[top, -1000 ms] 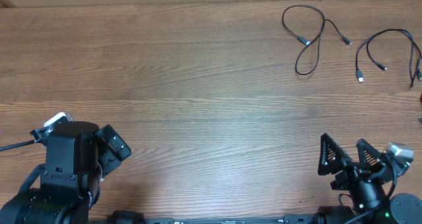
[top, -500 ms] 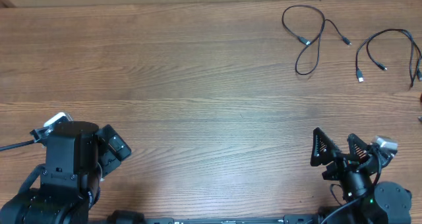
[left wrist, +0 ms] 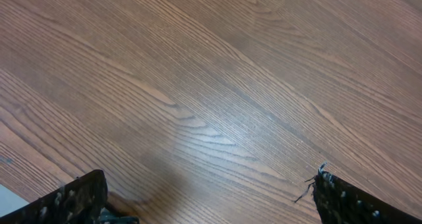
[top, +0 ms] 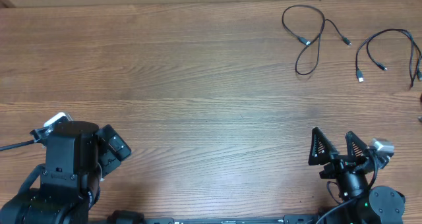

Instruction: Untangle cables

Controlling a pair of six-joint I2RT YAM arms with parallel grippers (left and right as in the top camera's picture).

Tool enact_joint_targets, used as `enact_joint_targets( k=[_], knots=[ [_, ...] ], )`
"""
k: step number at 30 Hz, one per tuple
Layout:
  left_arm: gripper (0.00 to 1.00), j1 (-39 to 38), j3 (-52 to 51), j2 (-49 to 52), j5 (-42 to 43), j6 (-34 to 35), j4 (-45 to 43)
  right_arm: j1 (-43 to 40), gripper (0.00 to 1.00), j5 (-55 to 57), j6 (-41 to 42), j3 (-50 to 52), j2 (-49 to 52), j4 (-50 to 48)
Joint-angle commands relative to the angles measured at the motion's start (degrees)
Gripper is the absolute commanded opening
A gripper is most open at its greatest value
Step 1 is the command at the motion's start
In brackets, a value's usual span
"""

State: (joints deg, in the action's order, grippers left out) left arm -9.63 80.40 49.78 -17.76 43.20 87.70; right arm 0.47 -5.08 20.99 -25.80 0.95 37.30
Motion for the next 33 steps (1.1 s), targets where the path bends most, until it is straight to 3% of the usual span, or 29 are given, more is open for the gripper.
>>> enact_joint_targets(
  k=[1, 33],
  knots=[
    [1.0, 0.2, 0.7, 0.0, 0.0, 0.7, -0.1, 0.2, 1.0, 0.5, 0.0, 0.3, -0.8, -2.0],
    [1.0, 0.2, 0.7, 0.0, 0.0, 0.7, -0.1, 0.1, 1.0, 2.4, 0.0, 0.7, -0.8, -13.8]
  ],
)
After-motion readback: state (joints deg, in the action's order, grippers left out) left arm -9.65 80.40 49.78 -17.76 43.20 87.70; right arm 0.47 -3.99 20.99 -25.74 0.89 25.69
